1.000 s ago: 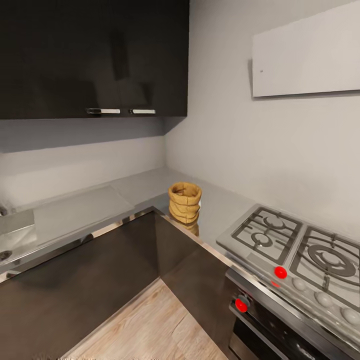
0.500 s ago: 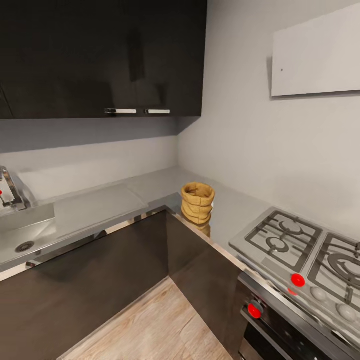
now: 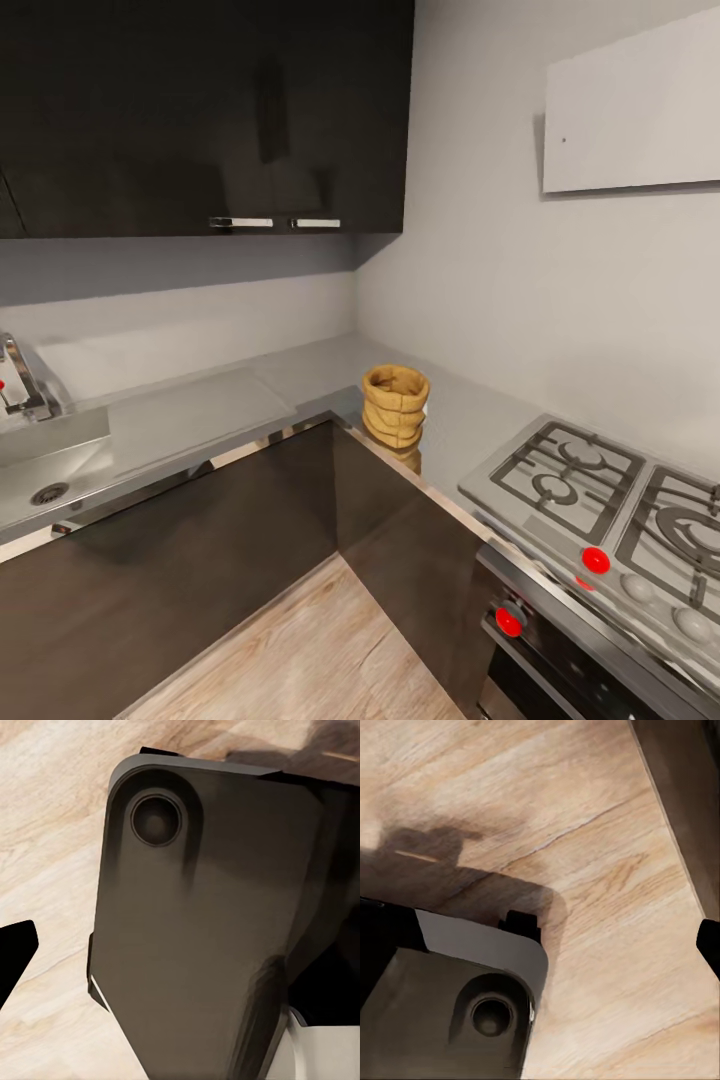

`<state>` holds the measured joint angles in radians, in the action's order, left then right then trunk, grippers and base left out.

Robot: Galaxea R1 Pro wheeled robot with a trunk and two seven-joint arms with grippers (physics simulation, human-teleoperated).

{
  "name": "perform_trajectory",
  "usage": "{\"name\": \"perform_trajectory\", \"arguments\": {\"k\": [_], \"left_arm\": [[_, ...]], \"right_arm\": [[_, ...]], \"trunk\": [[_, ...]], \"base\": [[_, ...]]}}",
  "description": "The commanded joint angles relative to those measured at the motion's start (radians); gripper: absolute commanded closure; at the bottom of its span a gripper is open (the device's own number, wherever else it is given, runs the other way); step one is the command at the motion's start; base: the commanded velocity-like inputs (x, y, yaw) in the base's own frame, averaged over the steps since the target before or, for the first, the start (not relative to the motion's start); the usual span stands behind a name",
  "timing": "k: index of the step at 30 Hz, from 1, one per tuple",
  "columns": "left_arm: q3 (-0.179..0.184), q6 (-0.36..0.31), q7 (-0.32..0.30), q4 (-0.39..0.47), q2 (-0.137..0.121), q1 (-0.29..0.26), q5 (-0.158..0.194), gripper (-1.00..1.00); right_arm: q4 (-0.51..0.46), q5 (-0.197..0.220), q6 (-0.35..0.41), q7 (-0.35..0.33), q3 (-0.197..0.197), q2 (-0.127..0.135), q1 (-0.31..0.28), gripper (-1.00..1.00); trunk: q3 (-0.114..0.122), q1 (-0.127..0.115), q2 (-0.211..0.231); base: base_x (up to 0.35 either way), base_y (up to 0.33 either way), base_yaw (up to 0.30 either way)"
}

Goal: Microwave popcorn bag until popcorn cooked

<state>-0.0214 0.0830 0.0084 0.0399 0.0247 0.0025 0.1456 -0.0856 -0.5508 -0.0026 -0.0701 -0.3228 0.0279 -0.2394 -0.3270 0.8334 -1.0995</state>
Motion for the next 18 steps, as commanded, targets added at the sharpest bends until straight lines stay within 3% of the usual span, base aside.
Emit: {"name": "perform_trajectory", "arguments": {"k": [1,3,5,6,8,11,12,16,18], "left_arm": [[-0.002,0.001,0.001,0.001,0.000,0.000,0.006,-1.00],[-0.002,0.001,0.001,0.001,0.000,0.000,0.006,-1.00],[-0.002,0.001,0.001,0.001,0.000,0.000,0.006,-1.00],[-0.002,0.001,0.001,0.001,0.000,0.000,0.006,-1.00],[-0.002,0.001,0.001,0.001,0.000,0.000,0.006,-1.00],[-0.002,0.001,0.001,0.001,0.000,0.001,0.006,-1.00],[-0.002,0.001,0.001,0.001,0.000,0.001,0.006,-1.00],[-0.002,0.001,0.001,0.001,0.000,0.001,0.006,-1.00],[-0.001,0.001,0.001,0.001,0.001,0.001,0.006,-1.00]], "right_arm": [[-0.055,-0.020,0.043,-0.013,-0.007,-0.029,0.000,-1.00],[-0.240,-0.066,0.190,-0.055,-0.004,-0.088,0.000,-1.00],[-0.362,-0.092,0.263,-0.125,-0.003,-0.118,0.000,-1.00],[-0.443,-0.109,0.301,-0.192,0.001,-0.136,0.000,-1.00],[-0.537,-0.128,0.349,-0.274,0.034,-0.154,0.000,-1.00],[-0.737,-0.134,0.489,-0.382,0.157,-0.178,0.000,-1.00],[-0.781,-0.134,0.515,-0.404,0.177,-0.189,0.000,-1.00],[-0.988,-0.133,0.627,-0.498,0.219,-0.202,0.000,-1.00],[-1.029,-0.117,0.716,-0.542,0.230,-0.202,-0.046,-1.00]], "trunk": [[-0.001,0.000,-0.001],[-0.001,0.000,-0.001],[-0.001,0.000,-0.001],[-0.001,0.000,-0.001],[-0.001,0.000,-0.001],[-0.001,0.000,-0.001],[-0.001,0.000,-0.001],[-0.001,0.000,-0.001],[-0.001,0.000,-0.001]], "base": [[0.000,0.000,0.000],[0.000,0.000,0.000],[0.000,0.000,0.000],[0.000,0.000,0.000],[0.000,0.000,0.000],[0.000,0.000,0.000],[0.000,0.000,0.000],[0.000,0.000,0.000],[0.000,0.000,0.000]]}}
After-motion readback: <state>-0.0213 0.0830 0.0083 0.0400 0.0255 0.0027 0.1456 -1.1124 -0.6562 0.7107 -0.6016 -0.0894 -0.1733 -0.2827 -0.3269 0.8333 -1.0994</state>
